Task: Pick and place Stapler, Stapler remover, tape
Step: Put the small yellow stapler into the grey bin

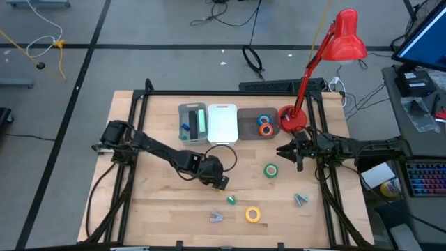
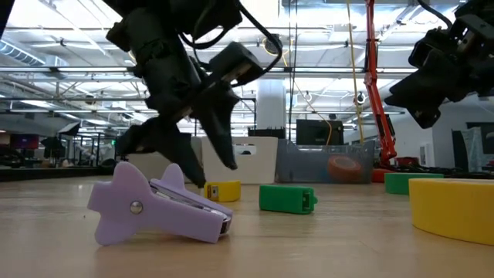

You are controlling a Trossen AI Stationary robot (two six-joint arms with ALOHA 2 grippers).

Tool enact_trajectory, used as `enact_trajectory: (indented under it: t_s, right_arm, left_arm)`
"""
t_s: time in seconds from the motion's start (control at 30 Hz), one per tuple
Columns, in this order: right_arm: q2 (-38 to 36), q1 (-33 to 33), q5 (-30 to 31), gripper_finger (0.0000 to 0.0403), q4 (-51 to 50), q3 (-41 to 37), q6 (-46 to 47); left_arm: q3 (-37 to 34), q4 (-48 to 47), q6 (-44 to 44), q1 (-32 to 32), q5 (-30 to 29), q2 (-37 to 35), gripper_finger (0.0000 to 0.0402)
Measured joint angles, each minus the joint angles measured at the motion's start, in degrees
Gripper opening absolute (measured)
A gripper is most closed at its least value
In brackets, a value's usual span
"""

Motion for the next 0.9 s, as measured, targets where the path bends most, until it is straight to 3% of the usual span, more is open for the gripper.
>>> enact_trajectory:
  t_s: [0.3,0.53,0.9]
  right_arm:
    - [0.5,0.0,0.0,0.0100,0.0,0.0,0.0]
    - [0.6,0.0,0.0,0.0100,0.0,0.0,0.0]
    - [0.7,0.0,-0.2,0.0100,0.0,0.0,0.0]
  left_arm:
    - [4.0,0.5,-0.7,-1.4,-1.3,1.7,0.0179]
    - [12.6,-12.8,3.1,-1.1,-0.8,7.9,0.0179]
    - [17.0,-19.3,3.8,-0.9,-0.6,9.6,0.0179]
